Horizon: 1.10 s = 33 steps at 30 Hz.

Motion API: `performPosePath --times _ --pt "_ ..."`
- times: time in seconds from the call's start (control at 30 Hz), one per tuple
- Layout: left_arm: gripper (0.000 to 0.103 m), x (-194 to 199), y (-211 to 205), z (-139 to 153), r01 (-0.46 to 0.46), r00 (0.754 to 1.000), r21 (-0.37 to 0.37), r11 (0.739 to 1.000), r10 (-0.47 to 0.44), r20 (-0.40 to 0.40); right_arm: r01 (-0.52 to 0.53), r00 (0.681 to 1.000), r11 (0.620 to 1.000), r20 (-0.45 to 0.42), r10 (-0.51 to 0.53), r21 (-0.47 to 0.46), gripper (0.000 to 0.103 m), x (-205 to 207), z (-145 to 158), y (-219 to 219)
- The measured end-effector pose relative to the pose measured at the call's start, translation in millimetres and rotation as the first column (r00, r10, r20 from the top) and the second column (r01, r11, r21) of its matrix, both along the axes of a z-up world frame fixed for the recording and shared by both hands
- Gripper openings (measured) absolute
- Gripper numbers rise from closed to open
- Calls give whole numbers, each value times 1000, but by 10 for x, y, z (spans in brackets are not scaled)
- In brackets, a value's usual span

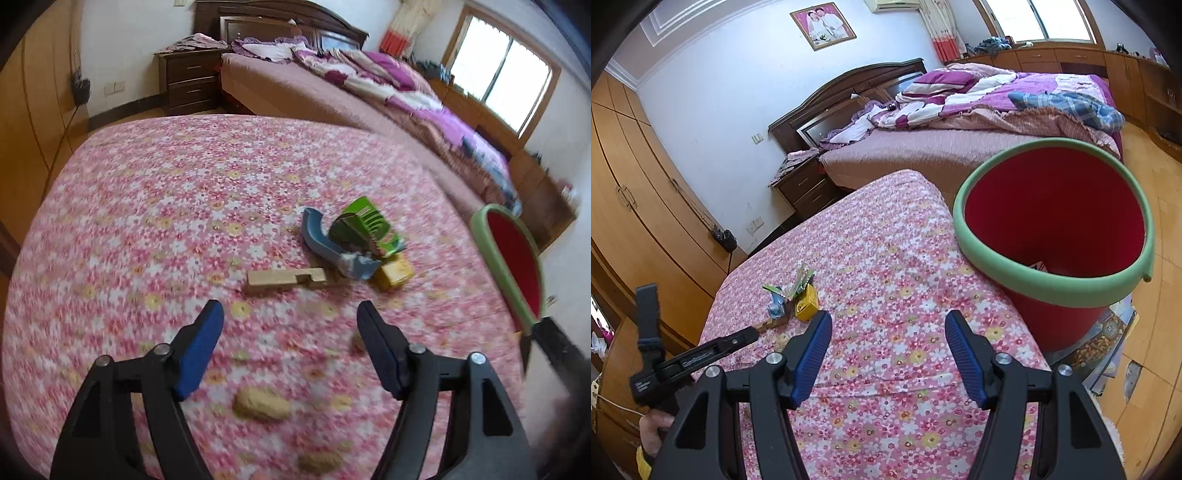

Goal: Collect trash
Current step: 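Move both tools back over the bed toward the wooden stick and yellow box, then close the left tool on the wooden stick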

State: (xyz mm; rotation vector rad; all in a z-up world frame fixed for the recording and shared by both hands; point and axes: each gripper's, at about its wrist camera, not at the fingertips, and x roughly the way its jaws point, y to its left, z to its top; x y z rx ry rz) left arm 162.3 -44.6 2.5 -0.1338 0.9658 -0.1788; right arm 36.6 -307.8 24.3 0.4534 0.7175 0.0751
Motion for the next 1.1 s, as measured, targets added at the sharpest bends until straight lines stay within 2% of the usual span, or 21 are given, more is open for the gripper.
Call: performPosePath --times 0.2,0.27,0.33,0.6,0.8,0.9,1.0,1.1 --pt "77 206 -90 -143 -12 1000 23 1000 13 -27 -4 1000 1000 -17 4 9 67 34 -78 -4" --pt "88 248 -132 -180 -15 1000 7 1000 15 -25 -7 1000 1000 -22 7 13 67 45 -99 -2" --pt "93 294 -178 -191 -12 1000 3 1000 12 -15 -10 1000 1000 -27 11 23 67 54 -120 -4" --pt "93 473 -375 -230 -47 999 80 996 46 16 -30 999 999 -39 32 29 67 74 -173 0" --pt "78 388 -309 -218 -105 994 71 992 103 42 -46 998 998 -50 47 35 67 123 -234 11" --pt "78 305 -228 -211 -123 992 45 991 121 46 -46 998 998 -51 48 36 67 140 -242 8" --pt "78 193 -199 -210 -107 993 54 993 104 47 -48 998 998 -46 49 33 67 146 -227 11" --pt "78 115 -124 -172 -90 995 18 996 89 45 -55 997 998 -45 56 25 67 167 -214 41"
